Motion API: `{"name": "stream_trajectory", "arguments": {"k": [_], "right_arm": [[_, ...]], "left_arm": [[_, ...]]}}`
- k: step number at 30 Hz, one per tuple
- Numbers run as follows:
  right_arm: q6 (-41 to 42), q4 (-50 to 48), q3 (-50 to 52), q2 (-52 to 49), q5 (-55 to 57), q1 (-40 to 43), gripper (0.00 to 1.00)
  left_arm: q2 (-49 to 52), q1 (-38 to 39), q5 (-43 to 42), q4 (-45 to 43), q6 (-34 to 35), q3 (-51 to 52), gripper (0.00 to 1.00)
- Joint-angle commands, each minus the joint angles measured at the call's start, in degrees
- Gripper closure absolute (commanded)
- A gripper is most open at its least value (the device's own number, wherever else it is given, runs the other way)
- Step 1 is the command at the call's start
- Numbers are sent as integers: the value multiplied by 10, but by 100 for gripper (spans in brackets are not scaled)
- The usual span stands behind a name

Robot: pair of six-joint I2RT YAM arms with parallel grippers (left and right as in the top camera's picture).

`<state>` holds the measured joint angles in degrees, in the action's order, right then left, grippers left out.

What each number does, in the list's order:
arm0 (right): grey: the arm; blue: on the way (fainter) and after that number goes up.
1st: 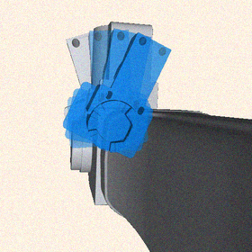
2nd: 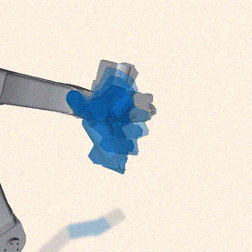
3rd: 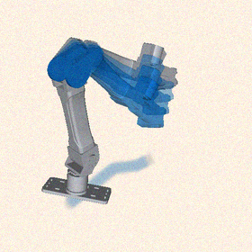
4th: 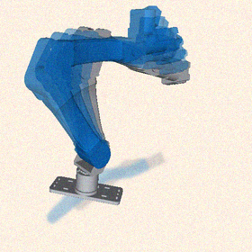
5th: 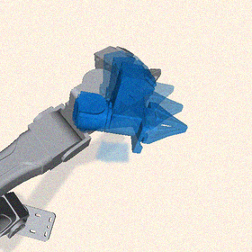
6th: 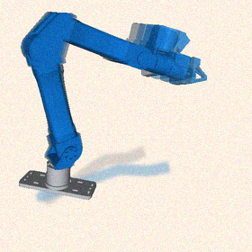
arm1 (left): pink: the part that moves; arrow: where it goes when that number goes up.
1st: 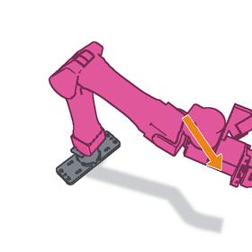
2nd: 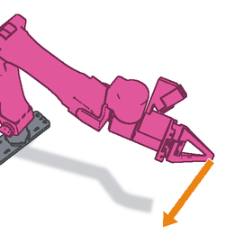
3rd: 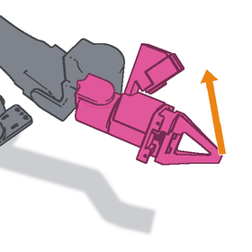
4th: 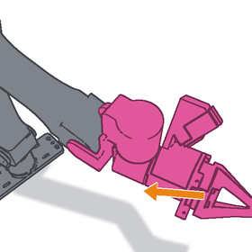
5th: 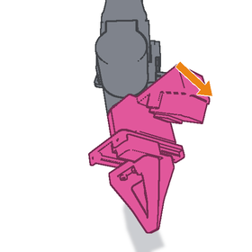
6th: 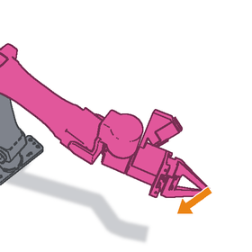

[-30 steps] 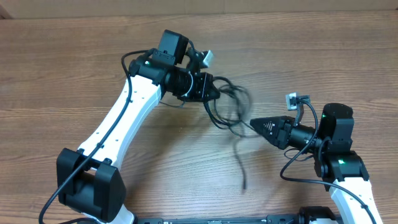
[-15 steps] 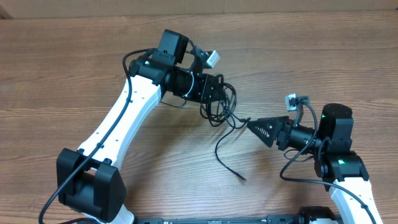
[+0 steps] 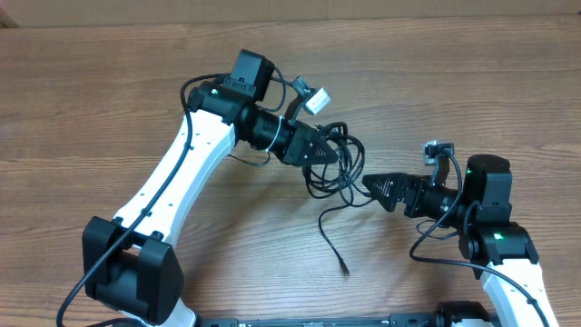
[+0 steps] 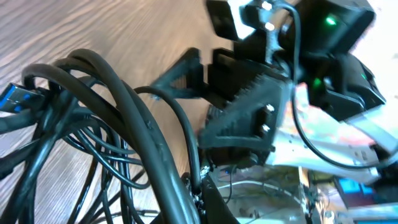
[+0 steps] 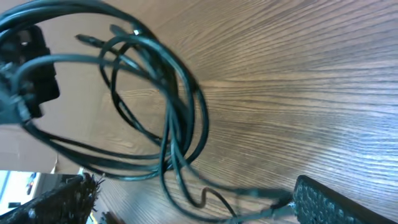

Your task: Untangle cables

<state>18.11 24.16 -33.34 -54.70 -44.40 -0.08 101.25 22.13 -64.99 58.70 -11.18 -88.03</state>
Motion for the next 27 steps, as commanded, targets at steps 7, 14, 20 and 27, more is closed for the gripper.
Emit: {"name": "stream_trajectory", "arguments": {"k": [7, 14, 20, 27], "right_arm": [[-2, -2, -1, 2, 10, 1, 0], [-2, -3, -1, 2, -30, 1, 0], [-21, -2, -1, 2, -72, 1, 0], [-67, 28, -1, 2, -103, 1, 9]], "left_arm": [[-16, 26, -51, 13, -101, -14, 96], [-16, 36, -51, 12, -111, -14, 96], [-16, 38, -55, 10, -111, -14, 96], [-16, 38, -103, -28, -111, -14, 96]]}}
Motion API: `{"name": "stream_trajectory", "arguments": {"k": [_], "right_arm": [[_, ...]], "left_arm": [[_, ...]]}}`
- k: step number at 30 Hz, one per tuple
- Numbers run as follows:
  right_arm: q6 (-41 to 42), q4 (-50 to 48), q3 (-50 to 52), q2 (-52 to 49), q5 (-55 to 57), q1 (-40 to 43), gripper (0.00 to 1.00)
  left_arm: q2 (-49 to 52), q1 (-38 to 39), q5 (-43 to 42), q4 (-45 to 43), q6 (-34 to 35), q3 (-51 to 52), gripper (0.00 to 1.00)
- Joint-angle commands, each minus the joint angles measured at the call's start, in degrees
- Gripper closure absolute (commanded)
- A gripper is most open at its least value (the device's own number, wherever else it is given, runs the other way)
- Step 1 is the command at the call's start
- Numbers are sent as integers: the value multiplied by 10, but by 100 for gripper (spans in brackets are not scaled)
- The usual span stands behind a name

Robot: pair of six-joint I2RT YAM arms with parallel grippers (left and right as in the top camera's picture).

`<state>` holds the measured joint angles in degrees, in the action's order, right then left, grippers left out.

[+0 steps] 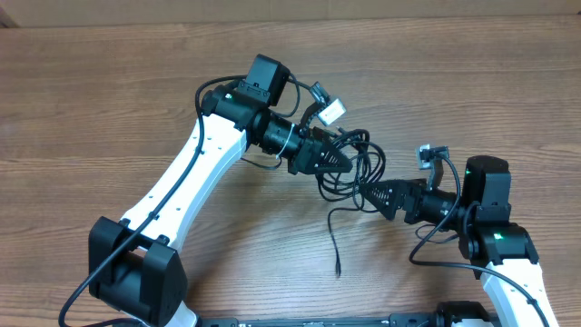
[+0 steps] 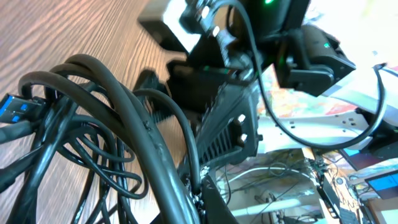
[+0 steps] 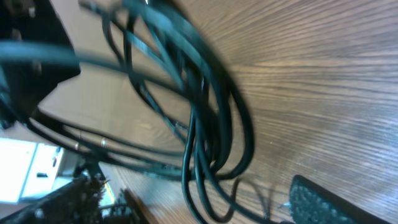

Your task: Untangle cables

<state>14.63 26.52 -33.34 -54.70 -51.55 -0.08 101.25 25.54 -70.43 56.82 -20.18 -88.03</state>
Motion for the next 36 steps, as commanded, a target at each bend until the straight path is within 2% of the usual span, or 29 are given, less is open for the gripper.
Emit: {"name": "stream_trajectory", "arguments": {"k": [1, 5, 9, 16, 21, 28, 36], "right_arm": [[-32, 7, -1, 2, -35, 1, 9], [-32, 9, -1, 2, -38, 1, 9], [-31, 9, -1, 2, -31, 2, 4], [-25, 9, -1, 2, 23, 17, 1], [-25, 9, -1, 2, 22, 54, 1], [-29, 6, -1, 2, 17, 65, 0], [-94, -12, -1, 2, -14, 65, 0]], "left_arm": [[-16, 4, -45, -12, -21, -14, 96], [-16, 4, 6, -6, -21, -14, 96], [-16, 4, 35, 20, -26, -14, 96], [-16, 4, 44, 132, -116, -14, 96], [-16, 5, 63, 187, -150, -14, 96], [-16, 39, 54, 177, -151, -14, 96], [-16, 103, 61, 108, -160, -14, 96]]}}
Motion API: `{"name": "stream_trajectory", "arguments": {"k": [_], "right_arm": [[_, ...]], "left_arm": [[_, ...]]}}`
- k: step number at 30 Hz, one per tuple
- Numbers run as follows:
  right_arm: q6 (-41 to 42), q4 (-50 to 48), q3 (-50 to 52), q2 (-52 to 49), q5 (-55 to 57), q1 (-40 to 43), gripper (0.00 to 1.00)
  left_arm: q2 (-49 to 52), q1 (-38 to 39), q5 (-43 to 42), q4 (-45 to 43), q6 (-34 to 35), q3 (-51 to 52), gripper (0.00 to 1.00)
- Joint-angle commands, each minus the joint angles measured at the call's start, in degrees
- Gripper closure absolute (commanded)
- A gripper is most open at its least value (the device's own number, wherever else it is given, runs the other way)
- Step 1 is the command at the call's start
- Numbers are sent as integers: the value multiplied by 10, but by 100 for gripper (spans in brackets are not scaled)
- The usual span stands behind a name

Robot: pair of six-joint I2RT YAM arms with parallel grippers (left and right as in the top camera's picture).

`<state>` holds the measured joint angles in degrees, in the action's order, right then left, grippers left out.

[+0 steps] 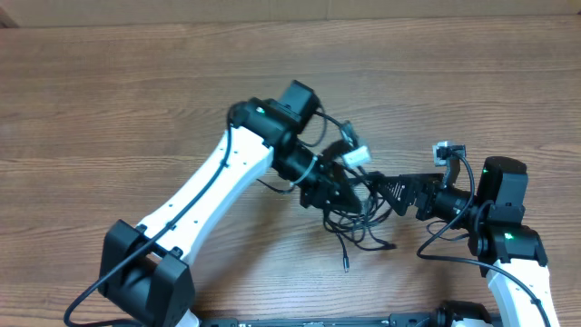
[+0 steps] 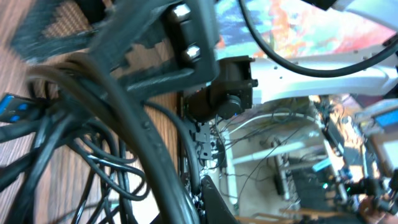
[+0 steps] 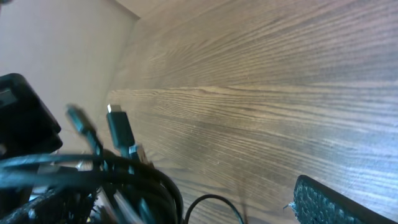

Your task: Untangle cables

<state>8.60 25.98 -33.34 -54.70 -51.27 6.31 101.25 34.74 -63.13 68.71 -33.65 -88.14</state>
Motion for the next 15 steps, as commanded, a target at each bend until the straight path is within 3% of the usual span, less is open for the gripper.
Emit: {"name": "stream_trajectory", "arguments": {"k": [1, 15], "right_arm": [[-41, -6, -1, 2, -17, 2, 0], [-39, -58, -1, 2, -13, 2, 0]], "left_arm": [[-16, 13, -12, -16, -26, -13, 96], [-16, 29, -49, -12, -5, -13, 96]]}}
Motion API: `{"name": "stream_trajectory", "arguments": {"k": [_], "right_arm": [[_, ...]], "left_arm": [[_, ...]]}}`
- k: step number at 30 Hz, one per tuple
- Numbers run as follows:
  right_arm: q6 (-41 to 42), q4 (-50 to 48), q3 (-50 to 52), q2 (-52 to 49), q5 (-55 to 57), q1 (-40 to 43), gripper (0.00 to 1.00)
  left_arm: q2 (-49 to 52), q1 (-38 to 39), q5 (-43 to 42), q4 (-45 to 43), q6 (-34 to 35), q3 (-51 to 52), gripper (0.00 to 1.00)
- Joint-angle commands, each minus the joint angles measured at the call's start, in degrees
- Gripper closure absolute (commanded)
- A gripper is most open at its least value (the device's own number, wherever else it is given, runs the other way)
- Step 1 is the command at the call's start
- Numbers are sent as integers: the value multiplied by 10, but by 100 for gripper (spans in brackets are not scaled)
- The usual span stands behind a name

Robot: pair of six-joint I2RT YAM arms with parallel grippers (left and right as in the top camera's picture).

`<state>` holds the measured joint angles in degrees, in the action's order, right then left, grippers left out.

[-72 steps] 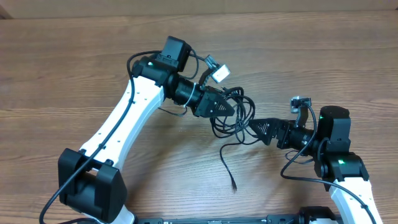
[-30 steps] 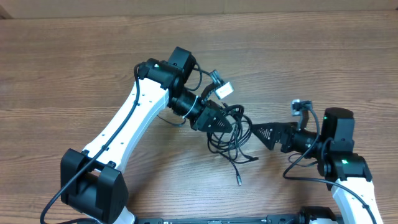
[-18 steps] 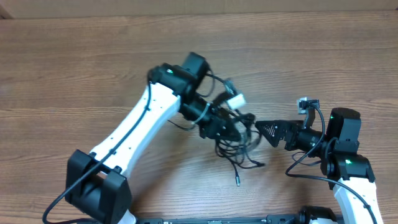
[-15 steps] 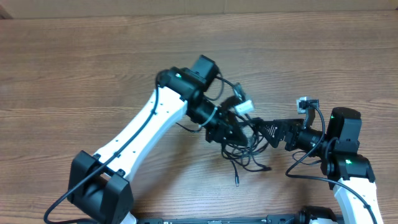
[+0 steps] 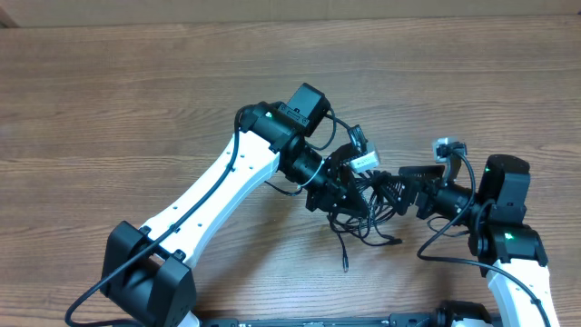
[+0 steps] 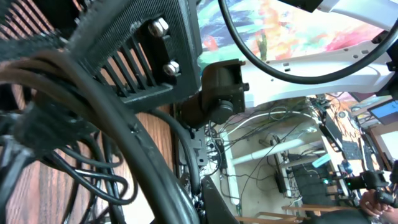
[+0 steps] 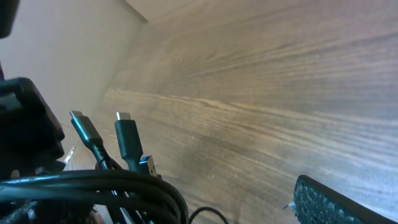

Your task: Untangle cables

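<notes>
A tangle of black cables (image 5: pixel 361 214) lies at the table's middle, between my two grippers. My left gripper (image 5: pixel 349 187) is shut on a thick strand of the bundle (image 6: pixel 124 137), its lower finger (image 6: pixel 214 208) just showing. My right gripper (image 5: pixel 392 188) points left and is open. The bundle (image 7: pixel 124 186) sits inside its jaws, hiding the left finger, and the right finger (image 7: pixel 329 200) stands well apart. Two USB plugs (image 7: pixel 127 138) stick up from the bundle. A thin loose end (image 5: pixel 345 267) trails toward the front edge.
The wooden table (image 5: pixel 136 91) stretches bare to the left and back. A small white connector (image 5: pixel 364 161) on the left wrist's own lead hangs just above the tangle. The two arms nearly touch at the bundle, and the right gripper's ribbed finger (image 6: pixel 143 56) fills the left wrist view.
My left gripper has shifted slightly right and back with the bundle, setting it a little deeper between the right gripper's open fingers. The USB plugs now stand closer in the right wrist view.
At first my left gripper held the bundle up-left of the open right gripper, with only a thin strand reaching it. Then the bundle was closer to the right gripper. Later it was lowered against the right gripper's tips, and now it sits between its fingers.
</notes>
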<state>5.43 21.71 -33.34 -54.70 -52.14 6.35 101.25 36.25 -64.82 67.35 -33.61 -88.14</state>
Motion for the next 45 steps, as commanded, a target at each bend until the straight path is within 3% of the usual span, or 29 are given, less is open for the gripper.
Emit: {"name": "stream_trajectory", "arguments": {"k": [1, 6, 13, 28, 37, 45], "right_arm": [[-8, -24, -1, 2, -4, 1, 0], [-5, -68, -1, 2, 5, 1, 0], [27, -76, -1, 2, 112, 1, 0], [26, -76, -1, 2, 14, 1, 0], [115, -78, -1, -2, 247, 1, 0], [179, -73, -1, -26, 358, 1, 0]], "left_arm": [[-16, 17, -32, 2, -3, -13, 96], [-16, 39, -32, 1, 0, -13, 96], [-16, 71, -32, 2, 7, -13, 96], [-16, 92, -40, -2, 6, -13, 96], [-16, 107, -42, 1, 10, -13, 96], [-16, 106, -35, 3, 10, -13, 96]]}}
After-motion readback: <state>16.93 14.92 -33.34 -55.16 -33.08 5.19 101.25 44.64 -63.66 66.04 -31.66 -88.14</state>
